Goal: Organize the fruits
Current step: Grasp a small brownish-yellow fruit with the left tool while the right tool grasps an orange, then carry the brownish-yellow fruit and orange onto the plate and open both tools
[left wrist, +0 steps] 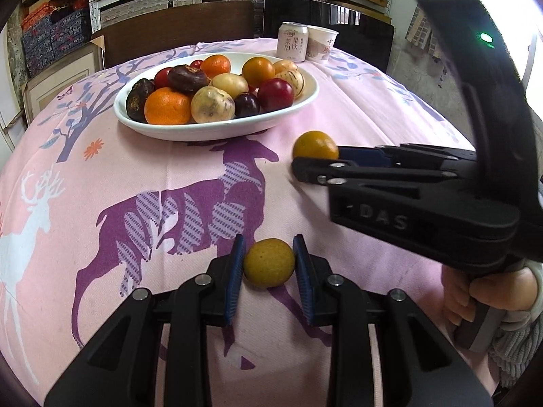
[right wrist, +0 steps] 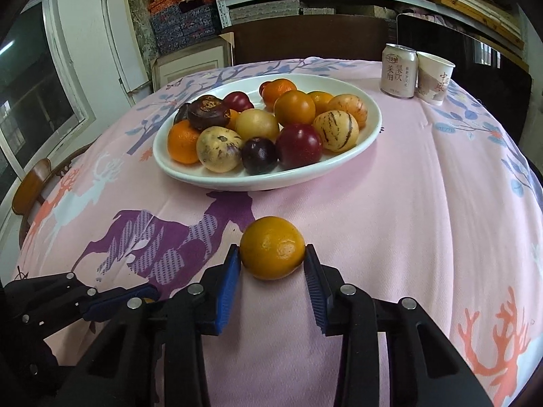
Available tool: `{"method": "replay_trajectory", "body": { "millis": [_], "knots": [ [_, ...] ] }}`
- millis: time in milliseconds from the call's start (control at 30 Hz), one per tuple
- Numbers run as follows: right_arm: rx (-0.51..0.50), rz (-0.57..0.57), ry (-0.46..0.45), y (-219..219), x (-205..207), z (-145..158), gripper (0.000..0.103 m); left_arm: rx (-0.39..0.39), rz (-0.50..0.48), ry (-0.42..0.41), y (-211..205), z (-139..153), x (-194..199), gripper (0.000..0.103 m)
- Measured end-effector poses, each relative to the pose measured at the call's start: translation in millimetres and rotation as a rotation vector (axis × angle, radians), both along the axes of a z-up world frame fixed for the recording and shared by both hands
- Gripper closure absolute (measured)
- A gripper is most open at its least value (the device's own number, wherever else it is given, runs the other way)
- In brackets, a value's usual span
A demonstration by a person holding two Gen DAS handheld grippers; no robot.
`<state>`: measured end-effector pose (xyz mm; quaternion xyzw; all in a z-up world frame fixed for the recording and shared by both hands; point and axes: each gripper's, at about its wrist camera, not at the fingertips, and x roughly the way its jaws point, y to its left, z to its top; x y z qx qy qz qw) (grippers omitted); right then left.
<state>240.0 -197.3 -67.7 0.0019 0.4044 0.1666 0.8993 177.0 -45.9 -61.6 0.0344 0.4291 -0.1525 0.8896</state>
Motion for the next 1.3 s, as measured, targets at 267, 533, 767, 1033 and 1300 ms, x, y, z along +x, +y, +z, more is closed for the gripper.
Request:
{"method": "replay_trajectory", "body": {
  "millis": [267, 533, 767, 1033, 1300],
  "knots": [
    [0.055, -0.022, -0.027, -17, -25, 7, 0.064, -0.01, 0.01, -0.03, 3, 5, -4, 0.075],
    [0.125, -0.051, -0.073, -41, -59, 22, 0.064, -0.067, 0.051, -0.065, 30, 30, -8, 0.075],
    [0.138, -0.045, -0.189, -54, -36, 98, 0.065, -0.025, 0.093, -0.156, 55, 97, 37, 0.075],
    [0.13, -0.045, -0.3, -48, 38, 173, 0.065, -0.006, 0.119, -0.201, 59, 144, 132, 0.075],
    [0.067, -0.039, -0.156, -18, 140, 116, 0.065, -0.02, 0.155, -0.106, 61, 97, 231, 0.075]
  ]
}}
